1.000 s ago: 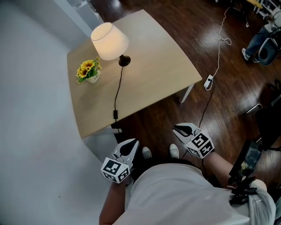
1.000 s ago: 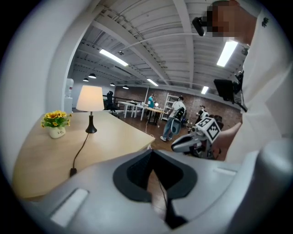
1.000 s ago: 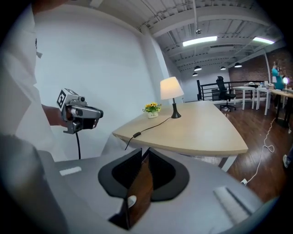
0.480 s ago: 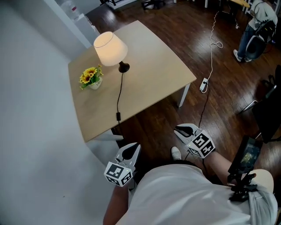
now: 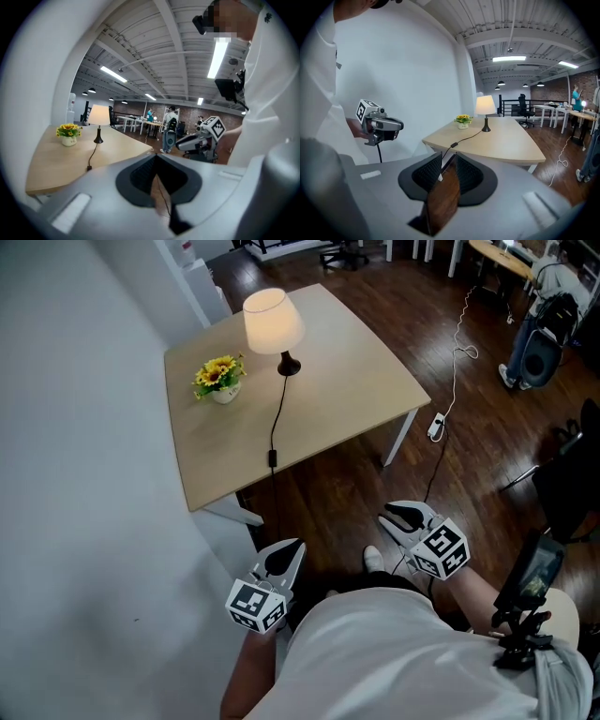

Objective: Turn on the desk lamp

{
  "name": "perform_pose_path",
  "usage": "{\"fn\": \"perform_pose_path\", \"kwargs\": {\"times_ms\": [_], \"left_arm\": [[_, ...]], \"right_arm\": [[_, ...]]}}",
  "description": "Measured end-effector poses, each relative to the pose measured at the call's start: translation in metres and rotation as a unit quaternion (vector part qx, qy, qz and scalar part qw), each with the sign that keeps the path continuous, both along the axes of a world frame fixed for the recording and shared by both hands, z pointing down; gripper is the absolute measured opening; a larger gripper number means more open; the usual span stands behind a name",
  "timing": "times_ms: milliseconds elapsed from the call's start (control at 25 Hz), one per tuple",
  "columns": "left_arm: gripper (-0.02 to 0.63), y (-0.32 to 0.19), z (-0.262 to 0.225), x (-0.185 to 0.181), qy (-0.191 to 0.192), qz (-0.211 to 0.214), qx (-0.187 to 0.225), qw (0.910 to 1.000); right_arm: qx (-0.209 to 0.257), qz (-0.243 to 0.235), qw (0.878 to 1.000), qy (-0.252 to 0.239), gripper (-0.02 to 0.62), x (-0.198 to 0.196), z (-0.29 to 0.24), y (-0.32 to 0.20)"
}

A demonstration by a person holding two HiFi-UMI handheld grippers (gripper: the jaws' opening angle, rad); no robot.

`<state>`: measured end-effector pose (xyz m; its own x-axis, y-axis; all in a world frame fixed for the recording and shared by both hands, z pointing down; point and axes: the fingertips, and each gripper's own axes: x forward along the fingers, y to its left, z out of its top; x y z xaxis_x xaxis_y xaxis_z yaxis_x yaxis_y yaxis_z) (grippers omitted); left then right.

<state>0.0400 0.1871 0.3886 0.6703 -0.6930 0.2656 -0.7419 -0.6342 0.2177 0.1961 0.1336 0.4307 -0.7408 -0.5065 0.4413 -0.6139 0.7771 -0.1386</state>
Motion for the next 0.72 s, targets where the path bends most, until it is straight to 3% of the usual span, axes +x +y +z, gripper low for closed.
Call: {"fn": "perform_pose_path", "kwargs": {"times_ms": [280, 720], "left_arm": [[0.018, 0.046, -0.005, -0.025, 0.021, -0.008, 0.019, 0.9996], [0.018, 0.079, -0.006, -0.025, 0.025, 0.0, 0.032, 0.9992]], "right_arm": [[0.012, -0.005, 1.0, 0.008, 0.089, -0.026, -0.01, 0.061], [0.034, 0.005, 0.999, 0.018, 0.095, -0.016, -0.017, 0.103]]}}
